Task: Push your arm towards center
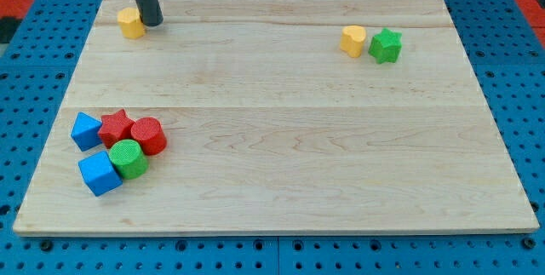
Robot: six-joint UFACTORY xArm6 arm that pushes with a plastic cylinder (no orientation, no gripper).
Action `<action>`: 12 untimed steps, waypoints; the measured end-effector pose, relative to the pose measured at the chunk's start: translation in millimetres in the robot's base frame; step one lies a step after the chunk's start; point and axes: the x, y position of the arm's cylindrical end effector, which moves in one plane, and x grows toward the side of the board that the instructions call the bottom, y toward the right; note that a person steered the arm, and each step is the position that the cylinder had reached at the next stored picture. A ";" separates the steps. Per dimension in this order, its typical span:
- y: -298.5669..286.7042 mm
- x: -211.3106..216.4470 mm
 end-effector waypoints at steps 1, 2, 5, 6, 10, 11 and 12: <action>17.7 0.0; 74.7 3.1; 158.7 6.4; 157.9 29.4; 152.5 148.8; 152.5 149.0; 152.5 149.2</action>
